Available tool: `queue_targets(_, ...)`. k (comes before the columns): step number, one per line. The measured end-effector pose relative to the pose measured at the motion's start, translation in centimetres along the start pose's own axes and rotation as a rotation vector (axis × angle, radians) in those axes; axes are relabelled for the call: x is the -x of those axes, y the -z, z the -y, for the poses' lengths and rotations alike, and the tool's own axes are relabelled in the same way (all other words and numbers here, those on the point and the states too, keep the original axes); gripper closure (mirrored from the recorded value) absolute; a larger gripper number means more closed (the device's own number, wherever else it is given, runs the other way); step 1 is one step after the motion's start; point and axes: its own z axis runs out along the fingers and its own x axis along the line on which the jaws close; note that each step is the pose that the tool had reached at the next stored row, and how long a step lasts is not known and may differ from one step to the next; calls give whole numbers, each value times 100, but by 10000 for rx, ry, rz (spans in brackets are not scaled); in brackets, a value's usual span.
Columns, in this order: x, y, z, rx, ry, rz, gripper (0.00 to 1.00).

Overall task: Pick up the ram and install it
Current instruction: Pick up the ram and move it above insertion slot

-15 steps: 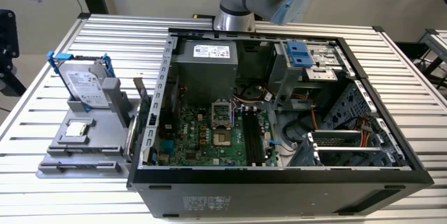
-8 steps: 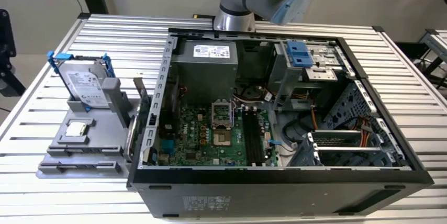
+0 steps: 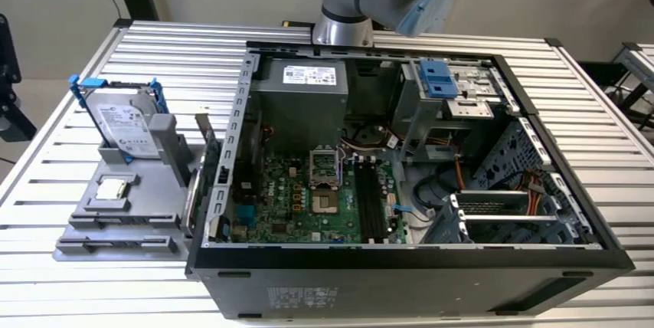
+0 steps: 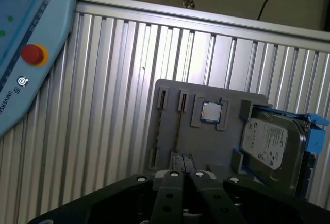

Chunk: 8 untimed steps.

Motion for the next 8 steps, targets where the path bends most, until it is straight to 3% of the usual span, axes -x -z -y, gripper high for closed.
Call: queue_targets(8, 0, 0, 0, 2, 37, -1, 100)
